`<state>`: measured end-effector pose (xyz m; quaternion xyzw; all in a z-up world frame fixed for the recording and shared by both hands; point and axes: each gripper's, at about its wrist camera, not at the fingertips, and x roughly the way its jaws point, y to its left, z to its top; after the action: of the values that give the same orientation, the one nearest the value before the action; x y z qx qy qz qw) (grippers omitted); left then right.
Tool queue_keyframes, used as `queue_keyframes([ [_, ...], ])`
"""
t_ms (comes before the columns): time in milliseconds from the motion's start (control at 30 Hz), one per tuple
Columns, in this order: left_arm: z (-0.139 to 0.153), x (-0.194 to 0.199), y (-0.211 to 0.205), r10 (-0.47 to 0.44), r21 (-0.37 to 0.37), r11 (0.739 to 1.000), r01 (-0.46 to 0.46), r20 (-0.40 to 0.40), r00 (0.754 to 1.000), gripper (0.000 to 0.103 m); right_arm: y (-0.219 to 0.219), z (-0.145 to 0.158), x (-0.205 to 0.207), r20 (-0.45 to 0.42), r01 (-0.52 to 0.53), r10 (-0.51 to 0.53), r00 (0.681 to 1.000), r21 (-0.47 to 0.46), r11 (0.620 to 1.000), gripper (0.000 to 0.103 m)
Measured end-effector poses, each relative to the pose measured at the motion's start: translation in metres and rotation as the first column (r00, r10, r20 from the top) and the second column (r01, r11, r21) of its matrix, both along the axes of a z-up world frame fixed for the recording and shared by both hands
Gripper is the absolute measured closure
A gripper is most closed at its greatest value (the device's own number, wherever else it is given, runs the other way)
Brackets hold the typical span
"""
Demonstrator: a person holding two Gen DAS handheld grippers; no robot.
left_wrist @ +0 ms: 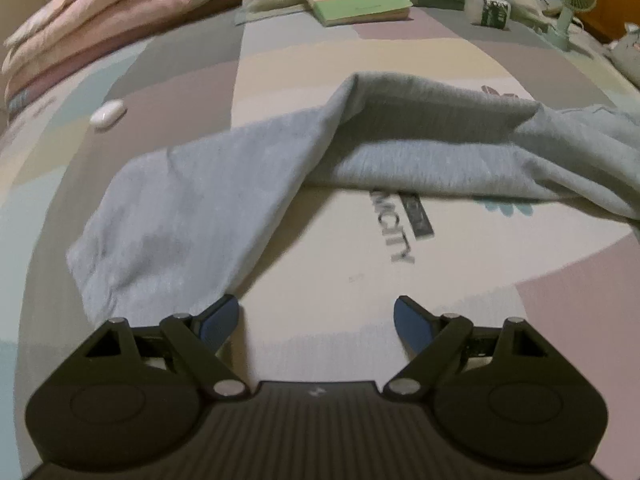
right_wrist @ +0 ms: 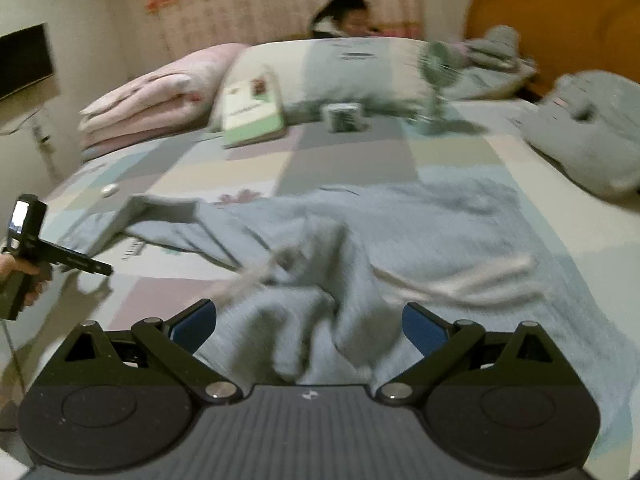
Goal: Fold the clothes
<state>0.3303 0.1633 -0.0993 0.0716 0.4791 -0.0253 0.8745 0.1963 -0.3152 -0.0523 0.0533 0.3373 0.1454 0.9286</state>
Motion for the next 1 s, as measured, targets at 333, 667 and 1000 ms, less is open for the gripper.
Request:
queue_keyframes([
  [333,0.018,-0.044,-0.025,-0.142,-0.002,0.990,0.142,0.066,0.988,0.017,0.046,0.026,0.091,-0.058,-0.137,0.139,0.989,0.036,0.990,0.002],
  [667,0.029,-0.052,-0.082,-0.286,-0.034,0.956,0.291,0.115,0.951,0.018,-0.004,0.017,0.097,-0.100,-0.006,-0.002,0.995,-0.076,0.997,0.002],
  [1000,0.031,-0.027,-0.179,-0.398,-0.078,0.909,0.410,0.133,0.907,0.022,-0.107,-0.016,0.065,-0.148,0.159,-0.160,0.976,-0.016,0.987,0.002],
])
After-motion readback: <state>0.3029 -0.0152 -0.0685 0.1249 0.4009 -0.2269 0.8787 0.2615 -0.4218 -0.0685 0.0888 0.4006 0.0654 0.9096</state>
